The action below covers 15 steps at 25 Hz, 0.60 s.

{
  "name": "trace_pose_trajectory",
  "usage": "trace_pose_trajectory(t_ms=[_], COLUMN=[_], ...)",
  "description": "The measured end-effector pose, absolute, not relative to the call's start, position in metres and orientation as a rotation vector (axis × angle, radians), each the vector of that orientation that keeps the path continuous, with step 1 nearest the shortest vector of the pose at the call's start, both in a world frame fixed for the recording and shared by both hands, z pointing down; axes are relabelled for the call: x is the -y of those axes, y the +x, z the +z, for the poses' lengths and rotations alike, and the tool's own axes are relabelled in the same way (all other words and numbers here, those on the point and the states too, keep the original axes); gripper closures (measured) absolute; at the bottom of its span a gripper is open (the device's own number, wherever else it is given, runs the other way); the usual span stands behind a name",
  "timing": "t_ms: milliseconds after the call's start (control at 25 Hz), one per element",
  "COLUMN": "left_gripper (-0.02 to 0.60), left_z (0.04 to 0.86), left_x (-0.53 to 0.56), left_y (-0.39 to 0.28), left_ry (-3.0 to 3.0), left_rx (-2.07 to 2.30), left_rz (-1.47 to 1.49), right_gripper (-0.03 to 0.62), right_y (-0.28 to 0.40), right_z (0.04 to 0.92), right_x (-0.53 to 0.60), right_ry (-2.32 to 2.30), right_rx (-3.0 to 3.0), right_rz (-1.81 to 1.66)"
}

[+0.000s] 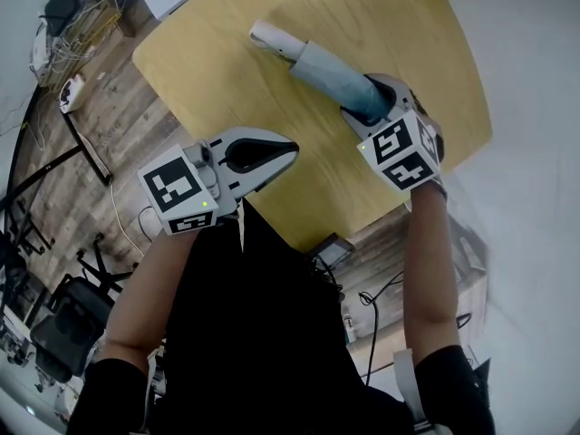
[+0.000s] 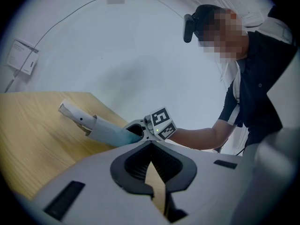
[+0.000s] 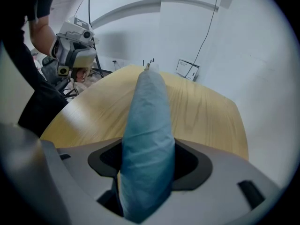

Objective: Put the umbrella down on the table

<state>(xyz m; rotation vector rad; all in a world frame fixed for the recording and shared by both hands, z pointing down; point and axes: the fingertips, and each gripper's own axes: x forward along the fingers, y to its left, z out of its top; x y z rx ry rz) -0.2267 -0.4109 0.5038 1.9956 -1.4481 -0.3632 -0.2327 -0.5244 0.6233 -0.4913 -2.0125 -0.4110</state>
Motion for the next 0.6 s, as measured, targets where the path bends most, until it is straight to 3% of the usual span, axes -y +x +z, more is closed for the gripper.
trace_pose_trajectory(t_ms=[600], left_gripper=[0.569], left_z=[0.500], left_x=[0.394], left_y=[-0.225], left_ry=[2.007], left_rx=[1.484], left_rz=[-0.376], right_gripper=[0.296], right_y=[-0.231], right_z=[0.643], right_x=[0.522], right_ry=[-0.525], right_rx=[1.910], right_rz=[-0.407])
